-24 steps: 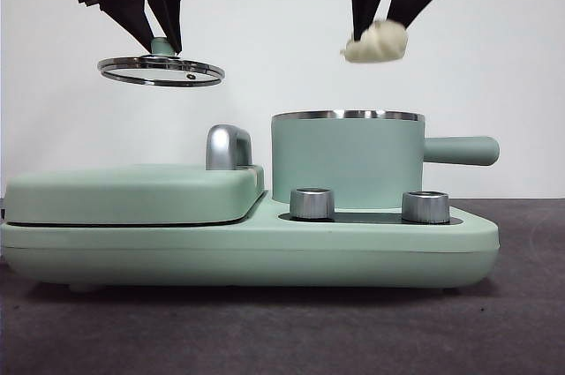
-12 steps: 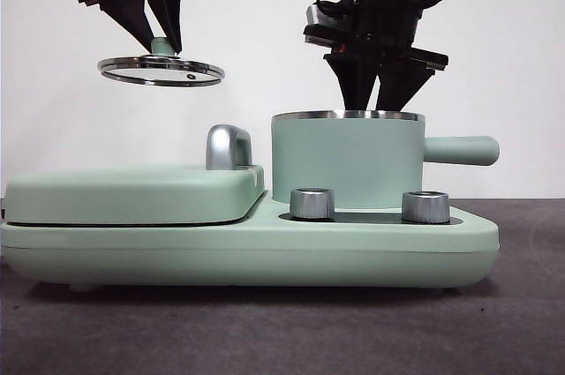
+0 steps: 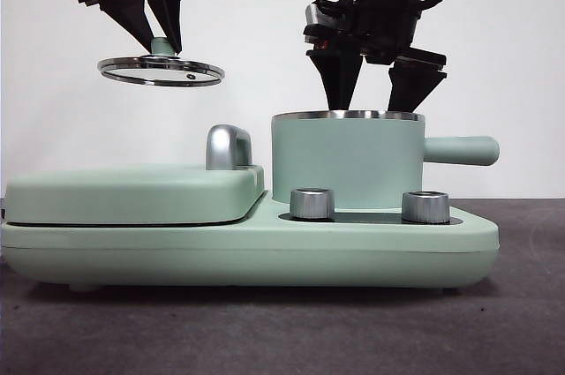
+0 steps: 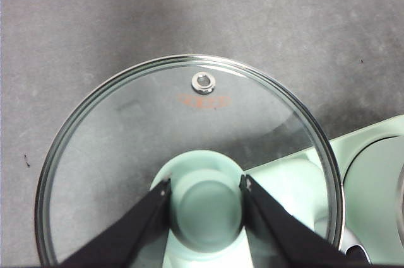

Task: Put the buns in a small steamer

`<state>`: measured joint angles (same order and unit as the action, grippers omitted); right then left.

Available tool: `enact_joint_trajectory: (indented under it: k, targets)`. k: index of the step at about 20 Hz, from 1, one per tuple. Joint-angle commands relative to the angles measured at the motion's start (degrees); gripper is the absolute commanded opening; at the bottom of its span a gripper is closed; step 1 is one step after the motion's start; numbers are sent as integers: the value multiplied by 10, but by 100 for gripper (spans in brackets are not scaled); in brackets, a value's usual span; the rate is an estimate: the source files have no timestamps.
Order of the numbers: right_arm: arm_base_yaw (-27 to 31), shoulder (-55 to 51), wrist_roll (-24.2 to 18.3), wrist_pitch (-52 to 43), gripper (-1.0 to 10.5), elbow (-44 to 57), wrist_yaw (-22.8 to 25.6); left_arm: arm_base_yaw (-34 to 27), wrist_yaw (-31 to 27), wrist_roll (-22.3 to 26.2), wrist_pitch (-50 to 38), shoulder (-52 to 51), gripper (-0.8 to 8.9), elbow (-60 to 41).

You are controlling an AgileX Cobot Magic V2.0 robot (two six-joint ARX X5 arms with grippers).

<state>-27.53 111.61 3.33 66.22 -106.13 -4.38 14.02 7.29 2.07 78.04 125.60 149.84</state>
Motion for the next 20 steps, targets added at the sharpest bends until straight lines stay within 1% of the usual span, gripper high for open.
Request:
enact_joint_trajectory:
  k: [1,4,6,8,11,12,16,20]
  targets:
    - [-3,7,-4,2,382,-28,-1,3,1,-6,-9,-6,110,26]
    - [-4,-9,-4,39,382,-81,-1,3,1,-10,-9,-6,110,26]
    - [-6,-27,-5,104,382,-114,2,3,1,-12,-9,-6,110,26]
    - [-10,-57,-5,152,382,-107,23,6,1,-12,-9,-6,110,26]
    - [-12,-144,-4,152,382,-40,23,14,1,-12,-9,-6,110,26]
    - [-12,-177,3,152,382,-11,23,16,1,-13,-9,-6,110,26]
    - [-20,-346,10,152,382,144,25,39,1,-13,-9,-6,110,26]
    - [-44,-519,51,146,382,294,30,75,1,-16,-9,-6,110,26]
